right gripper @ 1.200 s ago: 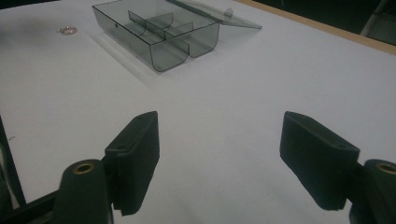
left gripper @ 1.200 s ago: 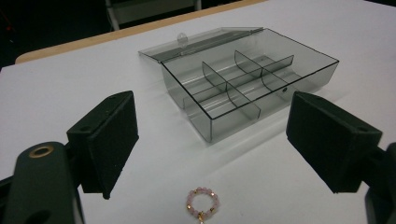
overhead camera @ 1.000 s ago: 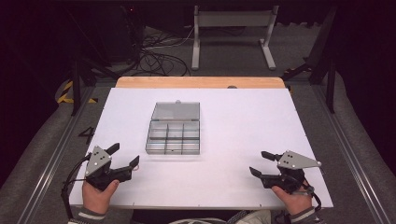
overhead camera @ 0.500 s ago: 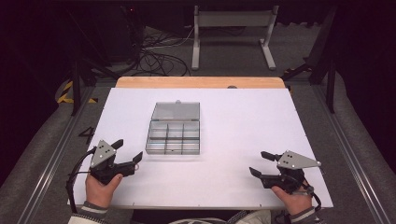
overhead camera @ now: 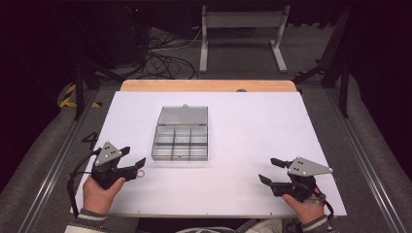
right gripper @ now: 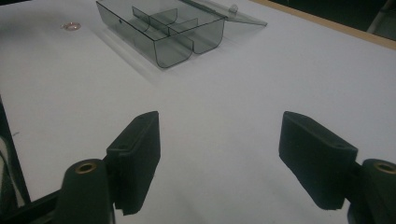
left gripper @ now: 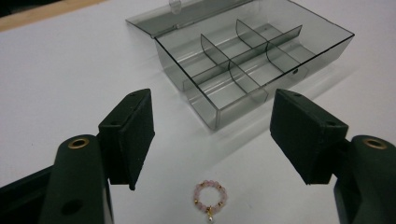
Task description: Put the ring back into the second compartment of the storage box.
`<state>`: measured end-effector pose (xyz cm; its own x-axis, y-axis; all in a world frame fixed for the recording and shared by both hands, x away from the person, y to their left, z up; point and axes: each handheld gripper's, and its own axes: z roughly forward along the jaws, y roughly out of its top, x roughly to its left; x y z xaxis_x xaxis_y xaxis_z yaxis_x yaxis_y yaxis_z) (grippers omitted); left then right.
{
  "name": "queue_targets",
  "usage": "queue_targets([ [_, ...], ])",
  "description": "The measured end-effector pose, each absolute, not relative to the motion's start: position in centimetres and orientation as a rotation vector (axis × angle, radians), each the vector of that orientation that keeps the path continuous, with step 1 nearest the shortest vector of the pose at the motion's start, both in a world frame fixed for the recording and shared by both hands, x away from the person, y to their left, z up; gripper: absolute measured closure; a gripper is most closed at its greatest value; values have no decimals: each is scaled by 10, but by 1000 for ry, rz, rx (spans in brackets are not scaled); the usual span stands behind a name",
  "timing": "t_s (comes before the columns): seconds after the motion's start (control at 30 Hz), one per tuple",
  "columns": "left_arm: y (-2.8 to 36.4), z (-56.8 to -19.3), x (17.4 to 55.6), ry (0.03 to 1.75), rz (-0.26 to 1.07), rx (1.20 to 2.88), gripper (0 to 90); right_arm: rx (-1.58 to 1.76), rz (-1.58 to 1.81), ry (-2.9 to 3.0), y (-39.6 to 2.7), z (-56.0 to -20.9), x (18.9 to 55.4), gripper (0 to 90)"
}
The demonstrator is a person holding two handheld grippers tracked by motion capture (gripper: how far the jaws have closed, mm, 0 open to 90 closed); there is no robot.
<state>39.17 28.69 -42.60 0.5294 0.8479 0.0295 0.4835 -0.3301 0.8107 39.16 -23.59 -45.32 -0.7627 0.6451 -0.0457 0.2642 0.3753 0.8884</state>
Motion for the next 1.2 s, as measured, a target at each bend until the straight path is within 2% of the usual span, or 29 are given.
queue_targets([
  [0.1,289,-425,393,1096,556,2004,346,788,1349,2255,-235,-453,391,299],
  [0.43,292,-427,401,1172,456,2055,346,777,1340,2265,-234,-454,391,299],
  [0.63,294,-429,404,1198,425,2074,388,774,1341,2272,-234,-454,391,299],
  [1.2,288,-439,410,1226,450,2230,509,768,1339,2275,-233,-455,391,299],
])
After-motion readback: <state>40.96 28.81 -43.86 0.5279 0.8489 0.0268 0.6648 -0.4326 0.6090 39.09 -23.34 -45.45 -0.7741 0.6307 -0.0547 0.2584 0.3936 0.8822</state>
